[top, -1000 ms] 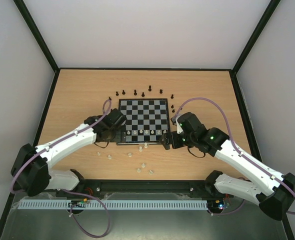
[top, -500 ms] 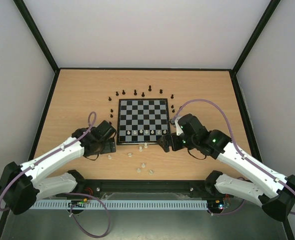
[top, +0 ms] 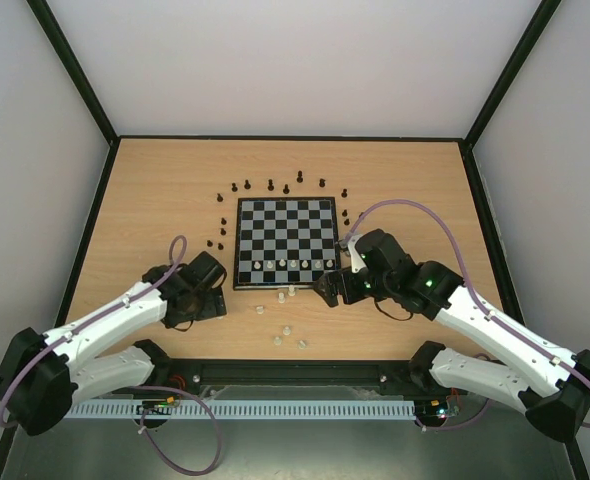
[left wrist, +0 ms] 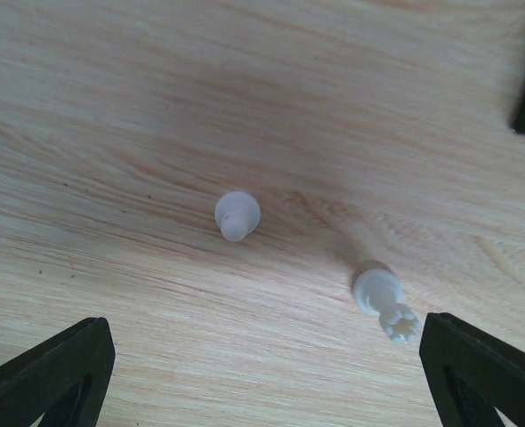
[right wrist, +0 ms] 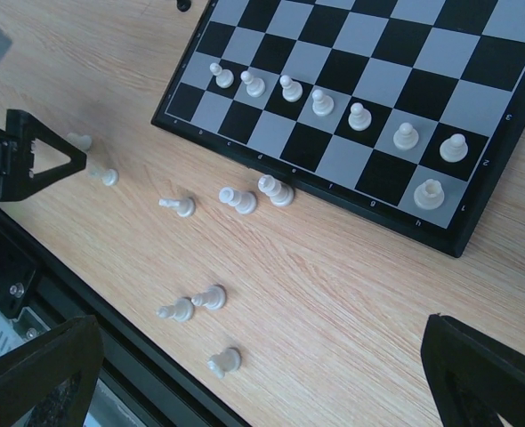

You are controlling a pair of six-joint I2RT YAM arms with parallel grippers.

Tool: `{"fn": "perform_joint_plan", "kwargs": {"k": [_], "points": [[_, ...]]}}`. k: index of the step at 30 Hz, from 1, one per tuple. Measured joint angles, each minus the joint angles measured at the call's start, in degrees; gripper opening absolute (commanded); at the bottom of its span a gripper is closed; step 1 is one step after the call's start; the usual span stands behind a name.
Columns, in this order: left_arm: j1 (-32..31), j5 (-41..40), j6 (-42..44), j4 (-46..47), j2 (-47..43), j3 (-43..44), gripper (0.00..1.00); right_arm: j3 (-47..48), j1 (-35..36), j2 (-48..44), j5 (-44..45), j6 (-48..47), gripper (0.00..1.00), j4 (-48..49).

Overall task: Set up the chess pieces on the board
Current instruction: Pick up the chess piece at the center of the board.

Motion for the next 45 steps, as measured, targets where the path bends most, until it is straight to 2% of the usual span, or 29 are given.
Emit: {"fn": "perform_joint_plan", "kwargs": {"k": [3,8,13,16,22,33,45], "points": [[0.55,0.79,-0.76,1.40,0.46,-1.64,0.90,-0.02,0.04,0.00,-0.22,0.00,0.99,0.02],[1.75,0.50,-2.56,2.49,0.63,-1.84,0.75,-0.02,0.39,-0.02,-0.57,0.02,0.99,0.04],[3.15,-0.26,-3.52,3.67,1.95,-1.84,0.71,-0.09,0.94,-0.44,-1.09,0.02,0.99,0.04],[3.76,-0.46,-3.80,4.33,3.17,-1.84,0.64,-0.20,1.16,-1.20,-1.36,0.02,0.99,0.11],[4.72,-0.42,-4.07,6.21,6.08,-1.81,0.60,-0.35,1.62,-2.29,-1.60,0.00,0.99,0.20],[6.08,-0.59,-3.63,9.35,8.68,-1.81,0.37,-0.39,2.08,-2.47,-1.70,0.02,0.99,0.44],[6.34,-0.87,-3.04,9.79,8.72,-1.81,0.24,-0.42,2.25,-2.47,-1.66,0.00,0.99,0.44]]}}
